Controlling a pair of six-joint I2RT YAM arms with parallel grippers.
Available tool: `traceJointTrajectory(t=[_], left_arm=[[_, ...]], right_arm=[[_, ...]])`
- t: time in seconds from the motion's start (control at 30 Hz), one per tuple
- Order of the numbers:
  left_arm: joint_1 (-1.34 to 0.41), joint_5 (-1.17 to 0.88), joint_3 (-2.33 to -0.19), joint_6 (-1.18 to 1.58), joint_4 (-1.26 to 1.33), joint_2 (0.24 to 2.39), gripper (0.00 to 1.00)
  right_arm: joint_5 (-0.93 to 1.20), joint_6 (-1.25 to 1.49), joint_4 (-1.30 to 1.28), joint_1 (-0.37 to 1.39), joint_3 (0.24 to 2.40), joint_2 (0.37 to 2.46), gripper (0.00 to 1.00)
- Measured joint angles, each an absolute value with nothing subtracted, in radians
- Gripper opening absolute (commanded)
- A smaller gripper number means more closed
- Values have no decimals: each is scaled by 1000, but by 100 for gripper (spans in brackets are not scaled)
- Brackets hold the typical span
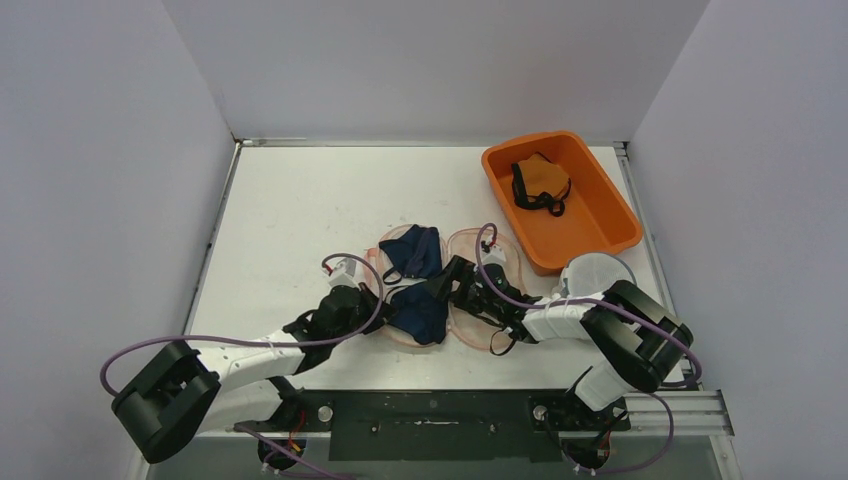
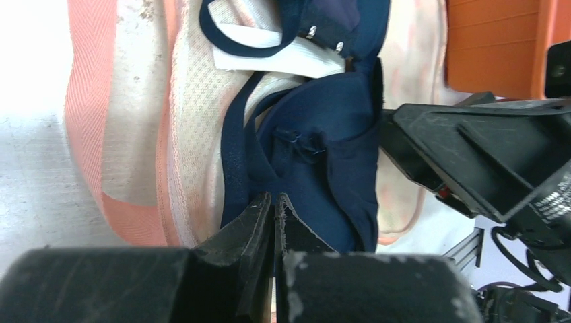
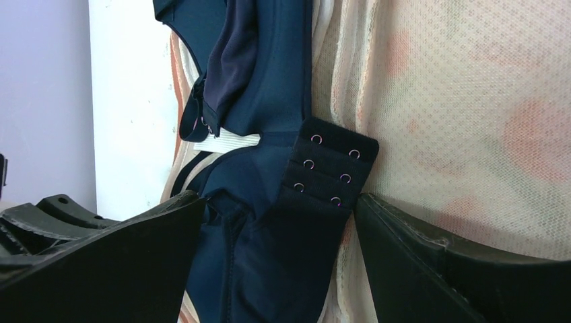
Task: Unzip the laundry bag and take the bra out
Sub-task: Pick up the bra from the laundry bag.
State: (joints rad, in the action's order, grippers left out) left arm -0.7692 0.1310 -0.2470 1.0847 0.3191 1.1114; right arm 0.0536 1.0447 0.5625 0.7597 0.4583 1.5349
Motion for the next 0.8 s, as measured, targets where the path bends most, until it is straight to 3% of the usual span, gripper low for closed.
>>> traceJointTrajectory(t=[0.33,0.47,0.63,0.8], left_arm=[[-768,134,-234,1068,345,1192,0],[-768,134,-234,1063,355,1202,0],[-768,133,-234,1061,364,1213,0],[-768,130,-231,1061,372,1213,0]], right_arm=[[69,1050,584,762,472,1569,58],[71,1045,591,771,487,1579,60],[70,1025,597,782,509,1580,75],[67,996,595,786,534,1579,74]])
